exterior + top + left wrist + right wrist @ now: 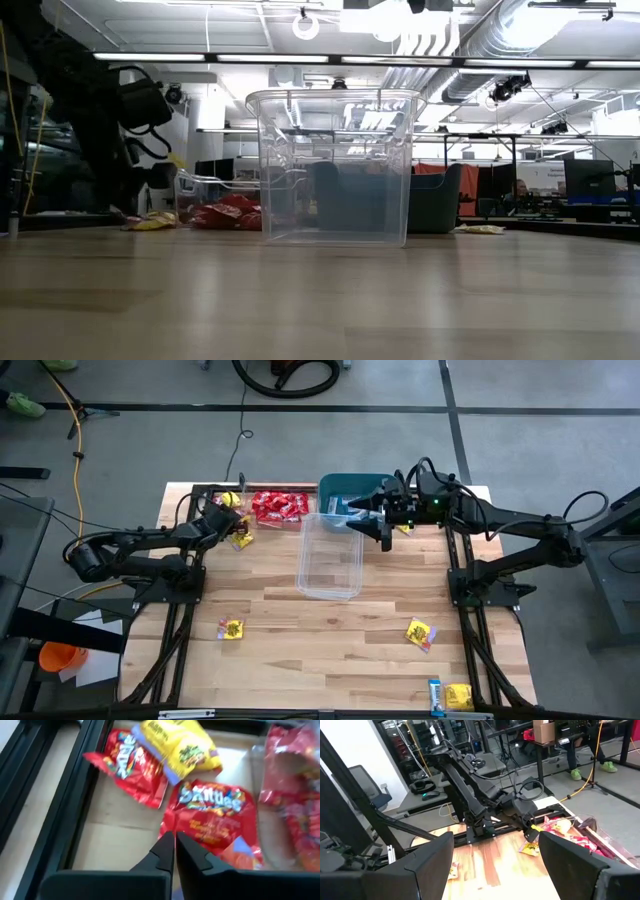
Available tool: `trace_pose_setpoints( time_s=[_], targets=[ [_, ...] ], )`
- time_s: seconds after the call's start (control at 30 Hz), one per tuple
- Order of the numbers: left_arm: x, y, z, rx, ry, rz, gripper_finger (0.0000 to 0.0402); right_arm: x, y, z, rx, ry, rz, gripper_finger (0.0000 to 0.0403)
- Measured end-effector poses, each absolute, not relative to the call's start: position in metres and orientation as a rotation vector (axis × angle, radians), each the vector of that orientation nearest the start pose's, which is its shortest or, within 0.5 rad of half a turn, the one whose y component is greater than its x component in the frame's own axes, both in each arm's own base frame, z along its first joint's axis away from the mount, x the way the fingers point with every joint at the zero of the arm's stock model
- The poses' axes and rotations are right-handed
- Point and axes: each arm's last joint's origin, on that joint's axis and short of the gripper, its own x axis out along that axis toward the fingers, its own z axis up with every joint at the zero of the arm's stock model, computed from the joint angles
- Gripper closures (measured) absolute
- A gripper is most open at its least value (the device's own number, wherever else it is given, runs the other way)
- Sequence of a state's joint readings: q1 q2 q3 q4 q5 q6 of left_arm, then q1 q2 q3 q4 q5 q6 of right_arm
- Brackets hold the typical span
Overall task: Sort candy
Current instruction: Put the red candy into the transparent bin
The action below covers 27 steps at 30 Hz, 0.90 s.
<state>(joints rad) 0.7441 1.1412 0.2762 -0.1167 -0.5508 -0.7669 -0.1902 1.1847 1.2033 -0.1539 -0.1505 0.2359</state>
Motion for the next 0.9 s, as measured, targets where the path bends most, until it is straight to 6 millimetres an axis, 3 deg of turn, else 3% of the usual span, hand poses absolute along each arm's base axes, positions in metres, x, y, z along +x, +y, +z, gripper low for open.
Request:
trace_pose_setpoints(
  time_s=[0.33,0.7,0.9],
  targets=[
    [0.114,0.125,0.118,-0.632,0.467,1.490,0.0401,0.256,-0.045,0.400,0.287,0.128,-0.057,0.0114],
    [0.117,0.124,0.117,-0.633,0.520,1.372,0.0401,0.256,-0.045,0.400,0.284,0.128,-0.056,0.0114],
    [0.108,0.115,0.099,-0.704,0.562,1.399,0.0401,0.256,-0.045,0.400,0.287,0.128,-0.055,0.0114]
  ],
)
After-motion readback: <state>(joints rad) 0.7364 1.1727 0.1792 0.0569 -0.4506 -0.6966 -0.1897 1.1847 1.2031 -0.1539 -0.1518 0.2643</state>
